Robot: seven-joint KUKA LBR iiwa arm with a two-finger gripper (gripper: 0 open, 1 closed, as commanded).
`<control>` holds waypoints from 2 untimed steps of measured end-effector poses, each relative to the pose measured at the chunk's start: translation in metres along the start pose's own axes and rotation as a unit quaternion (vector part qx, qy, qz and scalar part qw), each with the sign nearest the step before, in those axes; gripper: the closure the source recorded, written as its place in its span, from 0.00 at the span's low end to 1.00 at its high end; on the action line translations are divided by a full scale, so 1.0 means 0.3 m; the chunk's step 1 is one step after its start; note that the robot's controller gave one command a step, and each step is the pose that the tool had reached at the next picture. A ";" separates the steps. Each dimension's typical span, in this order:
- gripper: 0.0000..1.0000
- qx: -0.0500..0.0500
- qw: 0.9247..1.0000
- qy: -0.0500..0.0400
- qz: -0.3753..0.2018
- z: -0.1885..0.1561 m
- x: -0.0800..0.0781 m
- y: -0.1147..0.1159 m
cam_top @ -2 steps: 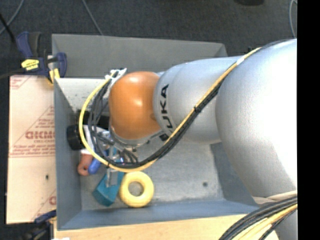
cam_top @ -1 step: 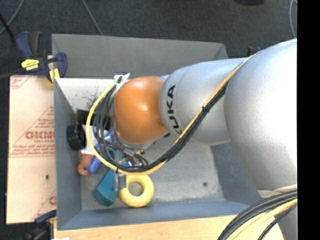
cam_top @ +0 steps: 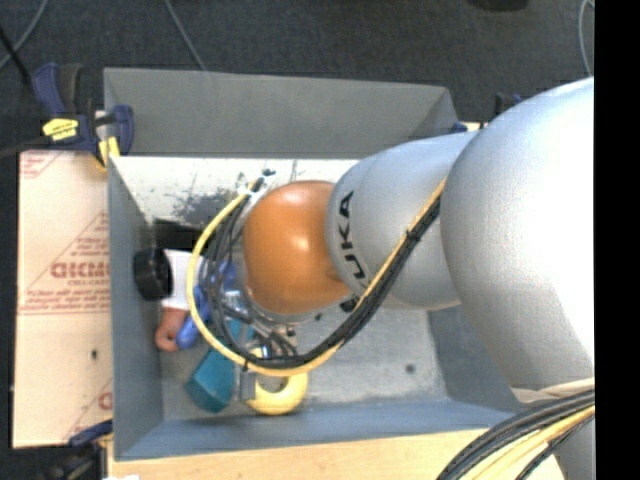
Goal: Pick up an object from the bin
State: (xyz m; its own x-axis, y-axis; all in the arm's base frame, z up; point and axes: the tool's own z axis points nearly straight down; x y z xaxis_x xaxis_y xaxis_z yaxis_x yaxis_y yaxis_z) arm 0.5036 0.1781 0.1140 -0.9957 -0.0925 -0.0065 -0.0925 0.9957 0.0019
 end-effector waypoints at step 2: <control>1.00 0.000 0.999 -0.001 -0.042 0.138 0.001 0.005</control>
Offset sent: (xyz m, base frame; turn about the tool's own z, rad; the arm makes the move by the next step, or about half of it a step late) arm -0.0025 0.0020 -0.0436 -0.0840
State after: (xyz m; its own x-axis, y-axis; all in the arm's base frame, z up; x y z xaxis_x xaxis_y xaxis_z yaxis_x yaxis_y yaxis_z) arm 0.5034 0.1797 0.0727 -0.9845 -0.1753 -0.0096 -0.1753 0.9845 0.0019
